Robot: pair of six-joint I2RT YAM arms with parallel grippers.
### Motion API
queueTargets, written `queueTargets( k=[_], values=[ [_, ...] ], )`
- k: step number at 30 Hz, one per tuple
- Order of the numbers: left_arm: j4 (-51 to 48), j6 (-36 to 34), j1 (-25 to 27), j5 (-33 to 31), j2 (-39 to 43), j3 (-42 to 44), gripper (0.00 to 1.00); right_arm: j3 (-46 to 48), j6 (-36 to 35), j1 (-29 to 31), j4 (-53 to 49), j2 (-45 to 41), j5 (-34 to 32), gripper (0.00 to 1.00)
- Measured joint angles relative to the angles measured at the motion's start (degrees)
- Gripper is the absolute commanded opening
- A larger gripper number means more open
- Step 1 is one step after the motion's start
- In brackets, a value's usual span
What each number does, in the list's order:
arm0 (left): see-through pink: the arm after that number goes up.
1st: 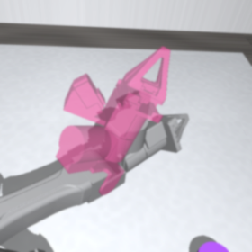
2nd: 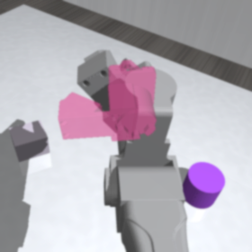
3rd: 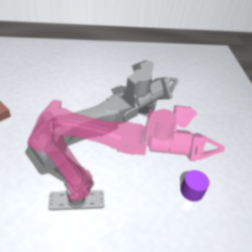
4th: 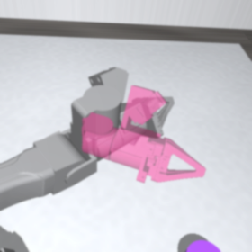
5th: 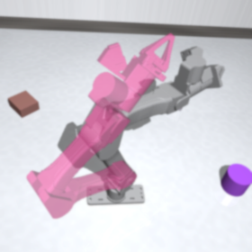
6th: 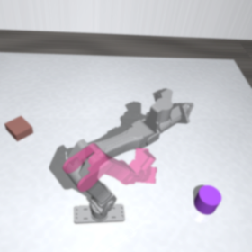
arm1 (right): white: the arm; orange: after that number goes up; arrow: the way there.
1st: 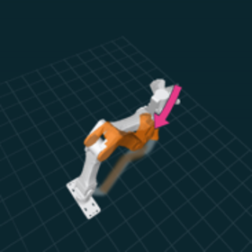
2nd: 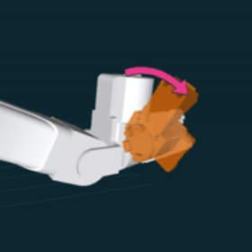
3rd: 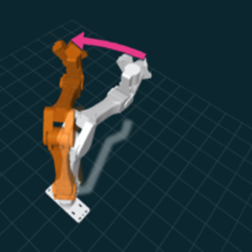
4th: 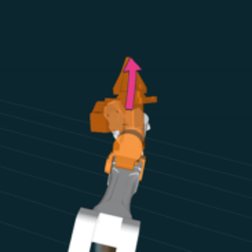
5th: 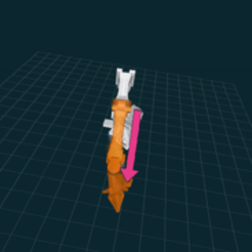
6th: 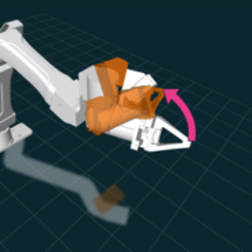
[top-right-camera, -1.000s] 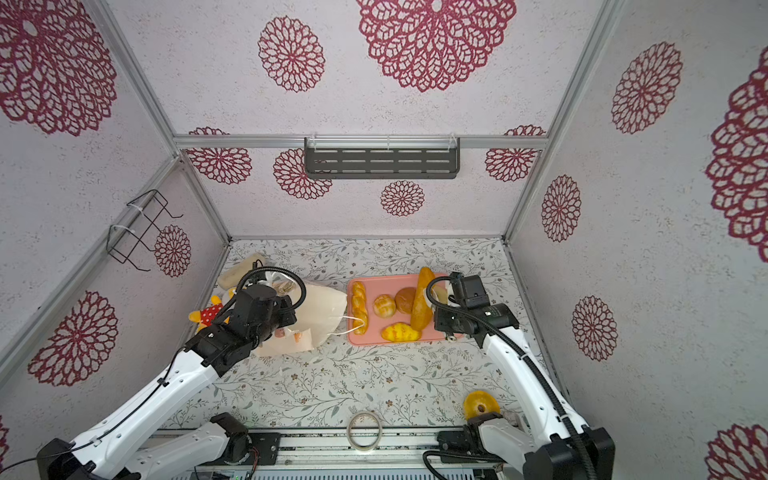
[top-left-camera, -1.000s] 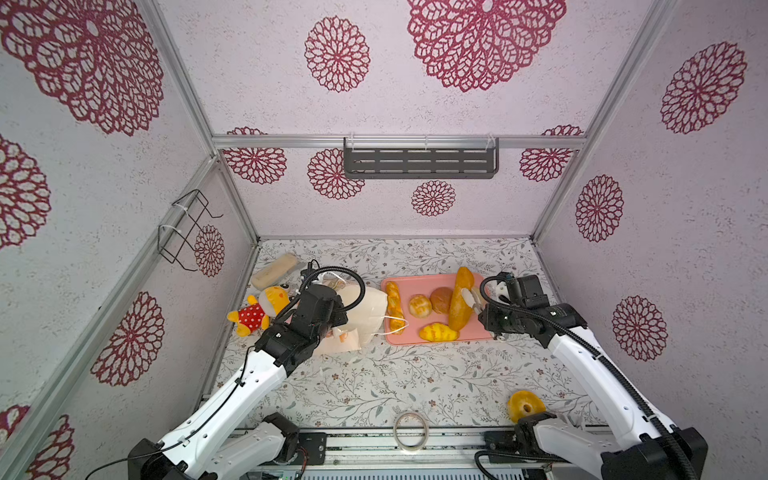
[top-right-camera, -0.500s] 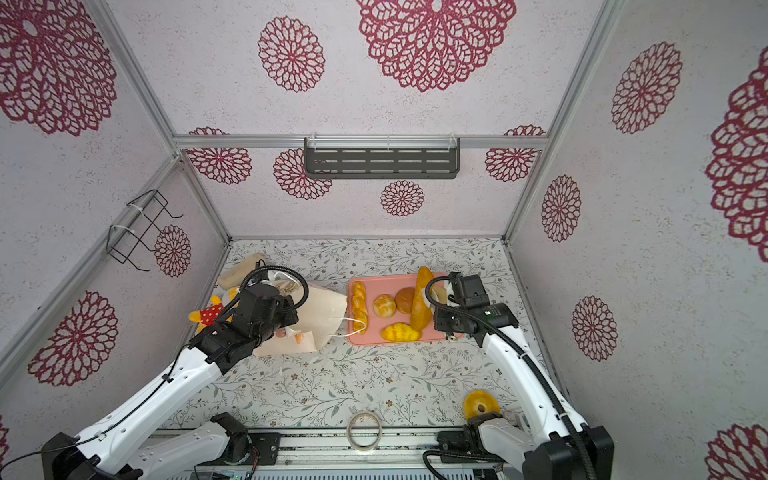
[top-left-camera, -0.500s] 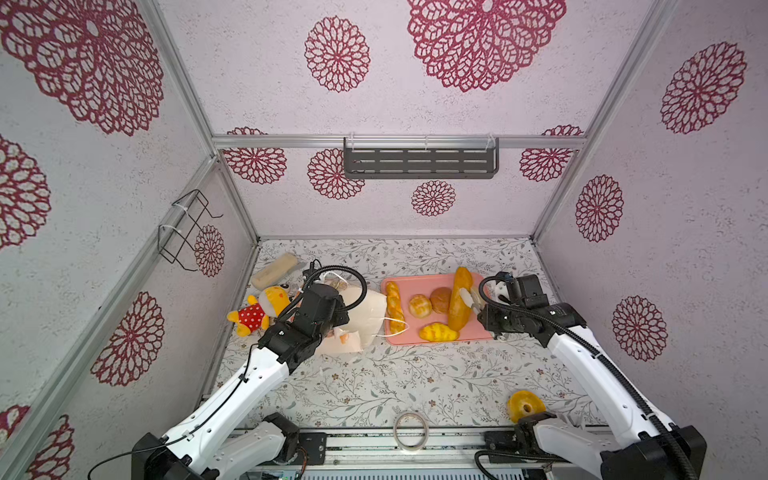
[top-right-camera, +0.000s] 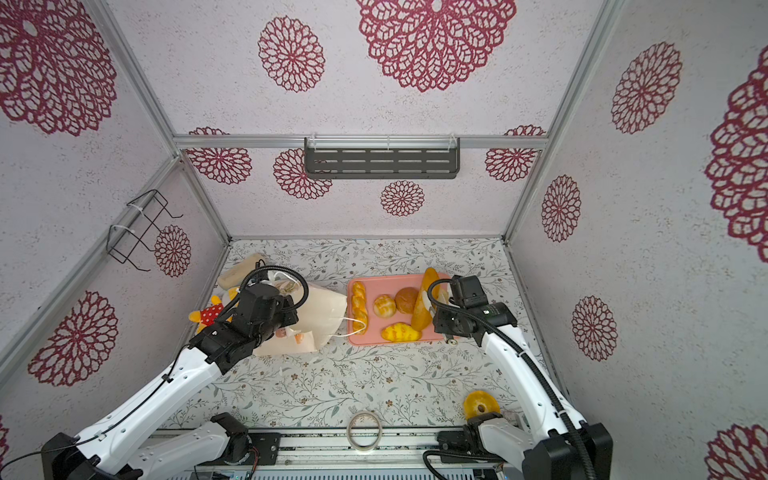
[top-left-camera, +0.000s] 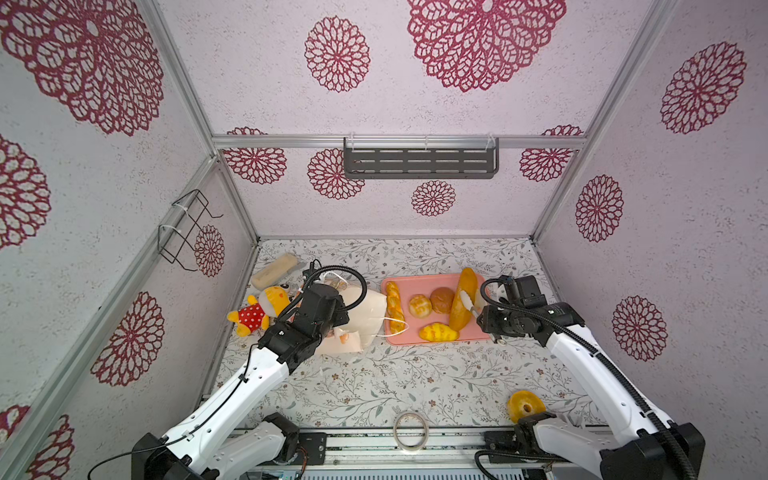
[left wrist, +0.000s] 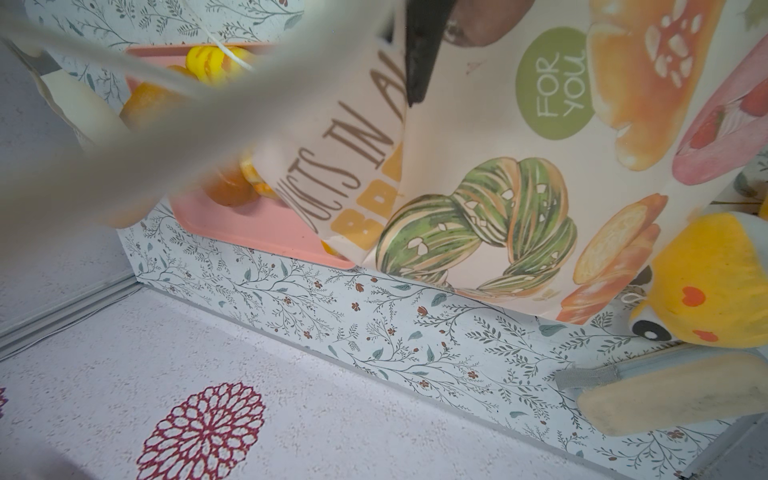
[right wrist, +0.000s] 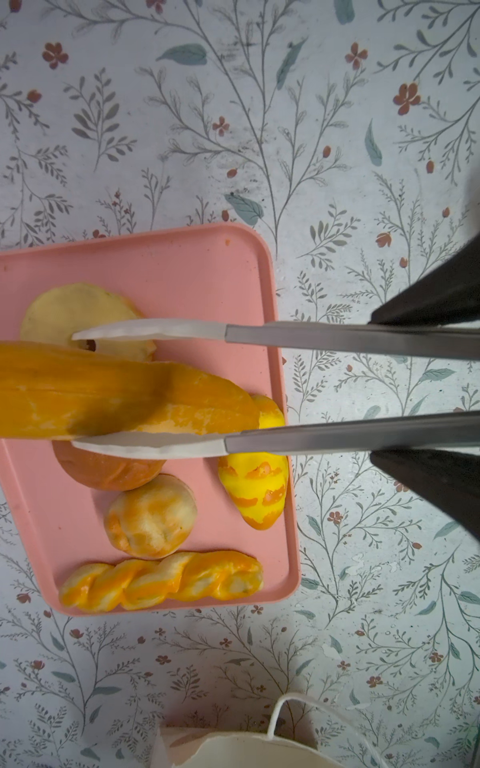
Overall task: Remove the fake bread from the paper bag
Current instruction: 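Lower the long yellow bread onto the tray and open the right tongs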
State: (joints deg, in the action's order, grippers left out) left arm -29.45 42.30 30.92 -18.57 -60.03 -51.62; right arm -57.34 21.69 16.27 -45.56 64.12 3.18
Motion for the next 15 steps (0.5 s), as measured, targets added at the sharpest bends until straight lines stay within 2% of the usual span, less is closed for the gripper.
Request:
queueTargets(
  k=[15],
  values=[
    [0.0, 0.0, 0.0, -0.1, 0.2, 0.0, 0.00, -1.0, 1.9, -0.1, -3.0, 0.5, -3.4, 0.52]
  ],
)
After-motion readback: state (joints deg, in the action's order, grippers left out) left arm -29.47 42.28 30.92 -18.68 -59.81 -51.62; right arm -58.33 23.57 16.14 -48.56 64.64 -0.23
